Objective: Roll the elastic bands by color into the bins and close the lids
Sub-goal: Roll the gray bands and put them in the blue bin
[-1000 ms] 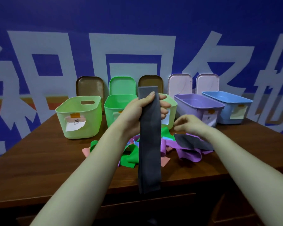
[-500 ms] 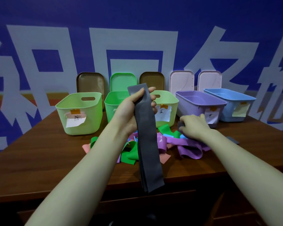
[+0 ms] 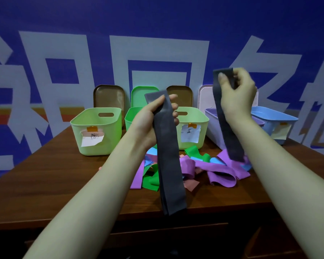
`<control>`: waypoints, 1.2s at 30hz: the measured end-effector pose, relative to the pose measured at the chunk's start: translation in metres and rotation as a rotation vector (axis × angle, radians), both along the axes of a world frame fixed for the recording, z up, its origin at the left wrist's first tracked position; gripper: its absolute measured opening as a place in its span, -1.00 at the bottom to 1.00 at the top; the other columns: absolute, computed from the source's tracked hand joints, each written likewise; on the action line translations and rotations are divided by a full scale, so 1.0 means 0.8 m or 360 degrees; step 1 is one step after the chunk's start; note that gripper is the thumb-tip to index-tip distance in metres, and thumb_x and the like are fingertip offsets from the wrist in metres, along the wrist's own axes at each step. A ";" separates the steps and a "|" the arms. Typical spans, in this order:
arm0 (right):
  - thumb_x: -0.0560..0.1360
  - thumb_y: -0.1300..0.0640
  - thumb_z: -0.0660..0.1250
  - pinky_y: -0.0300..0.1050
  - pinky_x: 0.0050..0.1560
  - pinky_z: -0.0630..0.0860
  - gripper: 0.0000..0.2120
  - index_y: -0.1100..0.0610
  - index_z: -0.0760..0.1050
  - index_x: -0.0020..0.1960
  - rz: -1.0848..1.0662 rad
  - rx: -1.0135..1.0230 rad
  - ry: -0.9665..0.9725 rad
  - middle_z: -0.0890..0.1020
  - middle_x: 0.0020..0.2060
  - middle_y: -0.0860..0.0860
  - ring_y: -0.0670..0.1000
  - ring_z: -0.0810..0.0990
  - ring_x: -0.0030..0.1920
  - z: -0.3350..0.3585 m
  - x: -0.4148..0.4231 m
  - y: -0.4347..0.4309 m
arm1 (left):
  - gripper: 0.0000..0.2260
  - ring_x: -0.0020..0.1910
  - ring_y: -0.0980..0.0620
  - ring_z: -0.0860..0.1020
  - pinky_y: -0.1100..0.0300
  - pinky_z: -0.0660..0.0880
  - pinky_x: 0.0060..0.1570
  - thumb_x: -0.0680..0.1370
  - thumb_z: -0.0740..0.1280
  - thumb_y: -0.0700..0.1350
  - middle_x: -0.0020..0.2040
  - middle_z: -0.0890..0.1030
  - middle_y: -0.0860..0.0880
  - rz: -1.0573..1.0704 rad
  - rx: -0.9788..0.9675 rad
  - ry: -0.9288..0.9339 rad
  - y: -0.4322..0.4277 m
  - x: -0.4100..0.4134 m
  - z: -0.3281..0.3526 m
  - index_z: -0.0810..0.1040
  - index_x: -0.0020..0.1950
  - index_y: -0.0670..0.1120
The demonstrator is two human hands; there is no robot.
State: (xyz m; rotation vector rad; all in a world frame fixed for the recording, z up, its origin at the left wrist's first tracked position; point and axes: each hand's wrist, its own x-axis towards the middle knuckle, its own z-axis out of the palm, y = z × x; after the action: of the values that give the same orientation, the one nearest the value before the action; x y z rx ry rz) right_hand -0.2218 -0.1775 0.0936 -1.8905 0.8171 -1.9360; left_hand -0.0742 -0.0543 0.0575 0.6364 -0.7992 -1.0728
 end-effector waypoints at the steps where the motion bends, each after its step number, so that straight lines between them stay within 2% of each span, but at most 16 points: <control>1: 0.56 0.10 0.28 -0.40 -0.07 0.43 -0.81 0.19 0.51 0.10 0.0135 0.0031 -0.0113 0.60 -0.10 -0.08 -0.14 0.53 -0.07 0.009 0.005 0.005 | -0.75 -0.36 0.08 0.49 0.22 0.47 -0.26 0.64 0.14 -0.07 -0.26 0.54 -0.05 0.0027 -0.0019 -0.0012 0.001 0.004 0.005 0.54 0.09 -0.18; 3: 0.57 0.10 0.29 -0.45 -0.18 0.42 -0.86 0.15 0.49 0.06 0.0326 0.0085 -0.0232 0.54 -0.20 -0.17 -0.25 0.48 -0.19 0.023 0.016 0.012 | -0.76 -0.35 0.08 0.48 0.23 0.45 -0.24 0.64 0.14 -0.07 -0.26 0.53 -0.05 0.0087 -0.0068 -0.0029 0.003 0.012 0.015 0.53 0.09 -0.18; 6: 0.58 0.11 0.28 -0.41 -0.20 0.44 -0.93 0.11 0.46 0.00 0.0597 0.0213 -0.0232 0.54 -0.24 -0.14 -0.25 0.48 -0.25 0.037 0.040 0.024 | -0.75 -0.36 0.07 0.48 0.23 0.45 -0.25 0.64 0.16 -0.06 -0.29 0.54 -0.05 0.0213 -0.0118 -0.0053 0.004 0.031 0.029 0.53 0.10 -0.19; 10: 0.56 0.18 0.31 -0.10 0.00 0.54 -0.97 0.13 0.50 -0.02 0.1079 0.0243 -0.0194 0.63 -0.14 0.03 -0.04 0.60 -0.10 0.050 0.070 0.042 | -0.68 -0.38 0.07 0.47 0.23 0.43 -0.29 0.64 0.14 0.04 -0.32 0.52 -0.05 0.0373 -0.0119 -0.0191 0.004 0.058 0.049 0.50 0.12 -0.19; 12: 0.56 0.21 0.30 -0.04 0.04 0.54 -0.96 0.16 0.50 0.00 0.1328 0.0203 -0.0170 0.64 -0.10 0.07 0.01 0.61 -0.06 0.055 0.084 0.054 | -0.66 -0.40 0.06 0.45 0.22 0.42 -0.32 0.64 0.14 0.07 -0.33 0.51 -0.06 0.0459 -0.0128 -0.0265 0.000 0.072 0.062 0.51 0.07 -0.19; 14: 0.56 0.25 0.28 -0.10 -0.06 0.57 -0.94 0.21 0.49 0.02 0.1522 0.0155 -0.0156 0.65 -0.13 0.06 -0.01 0.62 -0.11 0.059 0.097 0.065 | -0.65 -0.39 0.04 0.46 0.20 0.44 -0.32 0.63 0.15 0.09 -0.33 0.53 -0.07 0.0565 -0.0117 -0.0354 -0.005 0.086 0.072 0.53 0.01 -0.17; 16: 0.57 0.28 0.26 -0.21 -0.21 0.56 -0.97 0.21 0.47 0.00 0.1661 0.0175 -0.0121 0.66 -0.23 -0.01 -0.08 0.64 -0.23 0.058 0.113 0.070 | -0.65 -0.29 -0.03 0.53 0.13 0.49 -0.21 0.62 0.18 0.11 -0.26 0.59 -0.10 0.0647 -0.0092 -0.0432 -0.012 0.097 0.076 0.58 -0.04 -0.14; 18: 0.57 0.28 0.26 -0.25 -0.22 0.54 -0.95 0.16 0.45 -0.02 0.1679 0.0185 -0.0049 0.66 -0.28 -0.07 -0.13 0.63 -0.24 0.051 0.131 0.067 | -0.66 -0.15 -0.08 0.61 0.08 0.53 -0.07 0.61 0.20 0.11 -0.18 0.66 -0.12 0.0718 -0.0031 -0.0497 -0.018 0.107 0.074 0.61 -0.03 -0.13; 21: 0.55 0.31 0.28 -0.29 -0.22 0.51 -0.90 0.13 0.43 -0.05 0.1712 0.0238 -0.0013 0.64 -0.32 -0.08 -0.15 0.60 -0.26 0.033 0.156 0.051 | -0.61 -0.05 -0.07 0.67 0.07 0.58 -0.01 0.59 0.23 0.13 -0.04 0.70 -0.14 0.0718 0.0053 -0.0617 -0.035 0.125 0.060 0.60 0.13 -0.17; 25: 0.54 0.30 0.30 -0.25 -0.26 0.51 -0.89 0.11 0.44 -0.08 0.1718 0.0235 0.0088 0.63 -0.33 -0.07 -0.11 0.59 -0.27 0.012 0.169 0.034 | -0.56 0.15 -0.16 0.60 -0.14 0.42 0.29 0.57 0.27 0.14 0.14 0.63 -0.21 0.0634 0.0071 -0.0745 -0.056 0.150 0.034 0.54 0.25 -0.18; 27: 0.53 0.30 0.31 -0.24 -0.25 0.50 -0.88 0.11 0.44 -0.09 0.1755 0.0208 0.0120 0.64 -0.34 -0.07 -0.10 0.58 -0.27 0.005 0.175 0.028 | -0.61 0.14 -0.13 0.60 -0.07 0.47 0.23 0.62 0.20 0.10 0.13 0.63 -0.19 0.0609 0.0050 -0.0792 -0.063 0.160 0.024 0.54 0.24 -0.17; 30: 0.51 0.30 0.32 -0.17 -0.13 0.51 -0.88 0.11 0.45 -0.09 0.1776 0.0153 0.0169 0.64 -0.31 -0.08 -0.08 0.59 -0.20 -0.007 0.183 0.016 | -0.62 -0.08 0.03 0.64 0.17 0.53 -0.09 0.64 0.10 0.13 -0.09 0.68 -0.07 0.0627 0.0078 -0.0781 -0.064 0.164 0.010 0.57 0.12 -0.10; 32: 0.49 0.26 0.34 -0.12 -0.08 0.52 -0.90 0.09 0.47 -0.09 0.1731 0.0132 0.0212 0.65 -0.28 -0.09 -0.06 0.60 -0.16 -0.016 0.190 0.007 | -0.56 -0.16 0.03 0.65 0.21 0.54 -0.20 0.62 0.07 0.19 -0.16 0.68 -0.07 0.0596 0.0074 -0.0744 -0.063 0.163 0.002 0.58 0.10 -0.10; 34: 0.47 0.22 0.37 -0.03 -0.09 0.53 -0.91 0.06 0.50 -0.10 0.1653 0.0108 0.0257 0.64 -0.24 -0.08 -0.03 0.59 -0.13 -0.024 0.196 -0.001 | -0.53 -0.10 -0.03 0.66 0.13 0.58 -0.13 0.59 0.08 0.23 -0.13 0.68 -0.10 0.0606 0.0065 -0.0688 -0.065 0.161 -0.001 0.59 0.08 -0.10; 36: 0.45 0.20 0.40 0.12 -0.07 0.54 -0.91 0.04 0.52 -0.11 0.1545 0.0041 0.0304 0.62 -0.20 -0.02 0.04 0.57 -0.13 -0.029 0.201 -0.006 | -0.51 0.04 -0.12 0.64 0.02 0.54 0.09 0.58 0.10 0.25 -0.03 0.66 -0.17 0.0603 0.0069 -0.0639 -0.067 0.159 0.001 0.59 0.09 -0.11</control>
State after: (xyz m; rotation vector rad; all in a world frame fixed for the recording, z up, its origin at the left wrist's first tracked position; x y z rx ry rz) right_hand -0.0610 -0.1820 0.0706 -1.9274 -0.0840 -1.1406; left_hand 0.0526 -0.1081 0.0582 1.0147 -0.9536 -0.6236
